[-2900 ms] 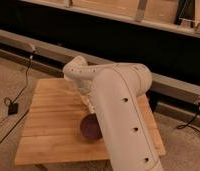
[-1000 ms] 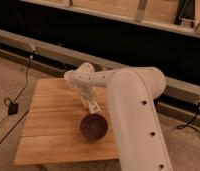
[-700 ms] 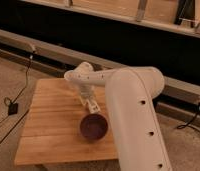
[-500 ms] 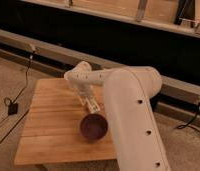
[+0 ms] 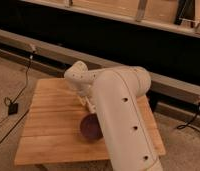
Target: Stand the bottle upright
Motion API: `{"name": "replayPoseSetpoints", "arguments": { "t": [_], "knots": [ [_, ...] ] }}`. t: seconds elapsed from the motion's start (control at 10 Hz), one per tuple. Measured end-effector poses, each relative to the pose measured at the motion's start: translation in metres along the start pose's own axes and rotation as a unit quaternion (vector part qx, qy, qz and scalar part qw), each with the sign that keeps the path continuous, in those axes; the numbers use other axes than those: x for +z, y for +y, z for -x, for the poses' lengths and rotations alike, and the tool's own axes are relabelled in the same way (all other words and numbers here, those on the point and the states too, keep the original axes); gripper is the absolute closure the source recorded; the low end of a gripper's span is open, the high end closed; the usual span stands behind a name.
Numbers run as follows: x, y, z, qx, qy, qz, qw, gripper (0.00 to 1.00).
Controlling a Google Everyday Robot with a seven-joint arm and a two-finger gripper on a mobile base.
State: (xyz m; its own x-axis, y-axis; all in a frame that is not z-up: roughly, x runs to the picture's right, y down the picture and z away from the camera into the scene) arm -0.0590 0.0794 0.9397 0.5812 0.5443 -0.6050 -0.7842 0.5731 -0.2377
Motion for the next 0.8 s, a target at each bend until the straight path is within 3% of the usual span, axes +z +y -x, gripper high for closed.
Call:
{"name": "replayPoseSetpoints", "arguments": {
  "t": [0.1, 0.3, 0.6, 0.8],
  "knots": [
    [0.001, -0.0025, 0.0019, -0.007, 0.005, -0.008, 0.9999, 0.44],
    [0.001, -0.0079, 0.0072, -0.027, 0.015, -0.033, 0.999, 0.67],
    [0.0031, -0.0062, 0.0086, -0.039, 0.023, -0.045, 0.998, 0.94],
    [0.0045, -0.0046, 0.0088, -0.042, 0.027, -0.048, 0.9976, 0.97]
  ]
}}
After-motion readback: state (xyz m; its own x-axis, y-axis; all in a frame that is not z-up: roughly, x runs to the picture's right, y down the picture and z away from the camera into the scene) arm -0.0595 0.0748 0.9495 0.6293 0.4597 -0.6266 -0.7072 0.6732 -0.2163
